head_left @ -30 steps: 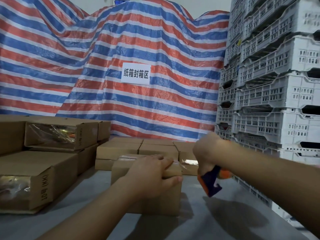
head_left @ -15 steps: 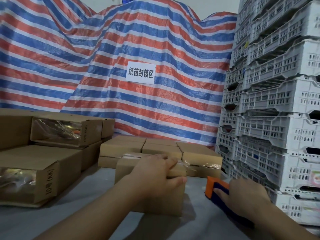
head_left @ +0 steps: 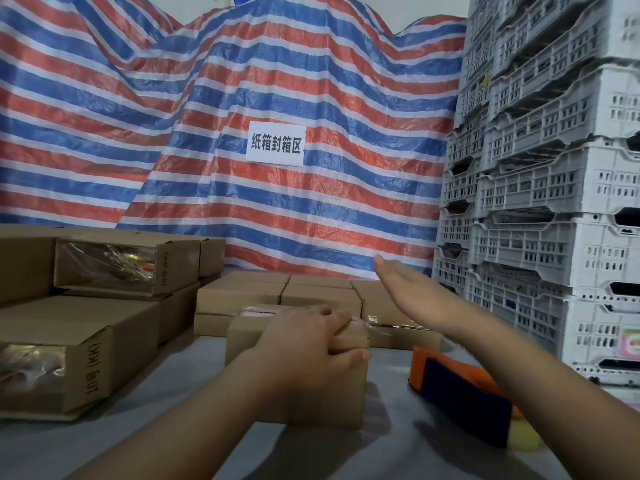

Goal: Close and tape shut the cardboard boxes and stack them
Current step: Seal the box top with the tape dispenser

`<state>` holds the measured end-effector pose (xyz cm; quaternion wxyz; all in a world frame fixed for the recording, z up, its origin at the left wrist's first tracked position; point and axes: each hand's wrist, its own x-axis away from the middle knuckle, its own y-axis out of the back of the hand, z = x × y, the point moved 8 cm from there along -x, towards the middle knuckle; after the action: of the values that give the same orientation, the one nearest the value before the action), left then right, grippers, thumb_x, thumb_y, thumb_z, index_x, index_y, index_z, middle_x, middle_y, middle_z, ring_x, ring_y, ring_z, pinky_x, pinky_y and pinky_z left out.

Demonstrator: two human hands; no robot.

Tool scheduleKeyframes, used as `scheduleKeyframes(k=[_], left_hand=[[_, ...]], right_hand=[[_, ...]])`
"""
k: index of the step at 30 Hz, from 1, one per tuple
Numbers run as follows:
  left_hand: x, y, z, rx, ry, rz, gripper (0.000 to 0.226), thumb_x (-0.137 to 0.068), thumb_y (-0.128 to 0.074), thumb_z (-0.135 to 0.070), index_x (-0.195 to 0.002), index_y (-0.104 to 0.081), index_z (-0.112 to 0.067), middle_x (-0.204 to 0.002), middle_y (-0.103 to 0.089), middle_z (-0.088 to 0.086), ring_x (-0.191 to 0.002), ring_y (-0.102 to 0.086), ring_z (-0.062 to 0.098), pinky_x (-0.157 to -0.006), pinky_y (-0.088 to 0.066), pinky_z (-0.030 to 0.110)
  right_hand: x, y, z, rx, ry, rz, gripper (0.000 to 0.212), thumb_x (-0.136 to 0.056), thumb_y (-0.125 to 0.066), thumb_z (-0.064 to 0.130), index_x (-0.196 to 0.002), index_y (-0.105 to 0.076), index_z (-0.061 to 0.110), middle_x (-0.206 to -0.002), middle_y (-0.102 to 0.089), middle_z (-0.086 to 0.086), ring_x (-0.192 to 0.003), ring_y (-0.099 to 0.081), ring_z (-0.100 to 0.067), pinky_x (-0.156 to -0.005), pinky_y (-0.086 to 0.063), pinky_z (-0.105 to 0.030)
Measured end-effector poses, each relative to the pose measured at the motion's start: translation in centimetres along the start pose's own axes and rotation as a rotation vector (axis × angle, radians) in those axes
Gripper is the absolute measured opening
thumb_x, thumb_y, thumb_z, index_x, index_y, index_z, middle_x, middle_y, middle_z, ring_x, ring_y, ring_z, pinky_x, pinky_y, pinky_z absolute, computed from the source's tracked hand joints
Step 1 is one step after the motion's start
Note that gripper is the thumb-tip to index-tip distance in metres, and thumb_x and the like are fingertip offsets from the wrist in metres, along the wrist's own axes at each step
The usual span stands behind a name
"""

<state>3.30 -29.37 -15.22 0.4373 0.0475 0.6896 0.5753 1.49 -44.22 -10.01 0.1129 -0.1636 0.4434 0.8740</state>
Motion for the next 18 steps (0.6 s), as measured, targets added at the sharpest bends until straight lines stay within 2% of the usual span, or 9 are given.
scheduleKeyframes(k=[2, 4, 7, 9, 12, 15, 18], left_hand=[[0.0, 0.0, -0.1, -0.010, -0.007, -0.007, 0.070, -0.084, -0.031, -0.080, -0.140, -0.040, -0.040, -0.124, -0.057, -0.010, -0.104, -0.054, 0.010, -0.081, -0.042, 0.029], [0.0, 0.0, -0.1, -0.019, -0.009, -0.020, 0.071, -0.084, -0.030, -0.080, -0.141, -0.040, -0.039, -0.126, -0.057, -0.010, -0.106, -0.055, 0.011, -0.083, -0.043, 0.030], [0.0, 0.0, -0.1, -0.016, -0.007, -0.019, 0.071, -0.084, -0.030, -0.080, -0.141, -0.041, -0.039, -0.129, -0.057, -0.008, -0.110, -0.054, 0.012, -0.088, -0.043, 0.032], [0.1, 0.0, -0.3, -0.005, -0.015, -0.025, 0.068, -0.085, -0.031, -0.079, -0.139, -0.042, -0.039, -0.124, -0.058, -0.009, -0.106, -0.055, 0.010, -0.087, -0.045, 0.032], [0.2, 0.2, -0.4, 0.018, -0.026, -0.055, 0.061, -0.086, -0.033, -0.076, -0.133, -0.046, -0.040, -0.112, -0.060, -0.010, -0.094, -0.053, 0.007, -0.078, -0.044, 0.028], [0.2, 0.3, -0.2, 0.005, -0.021, -0.081, 0.064, -0.084, -0.032, -0.077, -0.134, -0.047, -0.038, -0.111, -0.061, -0.010, -0.095, -0.055, 0.009, -0.080, -0.046, 0.030], [0.2, 0.2, -0.2, -0.008, -0.026, -0.086, 0.067, -0.084, -0.029, -0.078, -0.135, -0.047, -0.038, -0.115, -0.061, -0.009, -0.100, -0.055, 0.009, -0.086, -0.048, 0.032]], right_hand=[[-0.8, -1.3, 2.2, -0.179, 0.022, 0.026, 0.081, -0.089, -0.015, 0.080, -0.154, -0.030, 0.034, -0.159, -0.033, 0.013, -0.137, -0.034, -0.006, -0.101, -0.020, -0.026], [-1.4, -2.5, 3.7, -0.315, 0.032, 0.060, 0.073, -0.095, -0.017, 0.075, -0.155, -0.029, 0.035, -0.161, -0.031, 0.012, -0.145, -0.029, -0.011, -0.101, -0.020, -0.028], [-1.9, -4.4, 4.5, -0.464, 0.009, 0.113, 0.066, -0.097, -0.021, 0.071, -0.152, -0.032, 0.037, -0.157, -0.035, 0.010, -0.139, -0.033, -0.010, -0.096, -0.023, -0.029], [-1.9, -5.6, 3.9, -0.537, -0.046, 0.129, 0.068, -0.096, -0.025, 0.072, -0.152, -0.031, 0.036, -0.155, -0.037, 0.007, -0.143, -0.033, -0.016, -0.097, -0.027, -0.031], [-1.7, -7.2, 2.6, -0.587, -0.108, 0.130, 0.072, -0.095, -0.025, 0.074, -0.153, -0.031, 0.033, -0.157, -0.037, 0.003, -0.144, -0.034, -0.021, -0.111, -0.030, -0.037], [-1.4, -7.7, 1.3, -0.694, -0.111, 0.099, 0.069, -0.097, -0.027, 0.070, -0.148, -0.042, 0.026, -0.150, -0.046, 0.004, -0.138, -0.041, -0.016, -0.117, -0.029, -0.038], [-0.8, -8.1, 0.1, -0.806, -0.087, 0.040, 0.062, -0.098, -0.030, 0.066, -0.143, -0.048, 0.027, -0.143, -0.051, 0.010, -0.123, -0.046, -0.007, -0.104, -0.032, -0.030]])
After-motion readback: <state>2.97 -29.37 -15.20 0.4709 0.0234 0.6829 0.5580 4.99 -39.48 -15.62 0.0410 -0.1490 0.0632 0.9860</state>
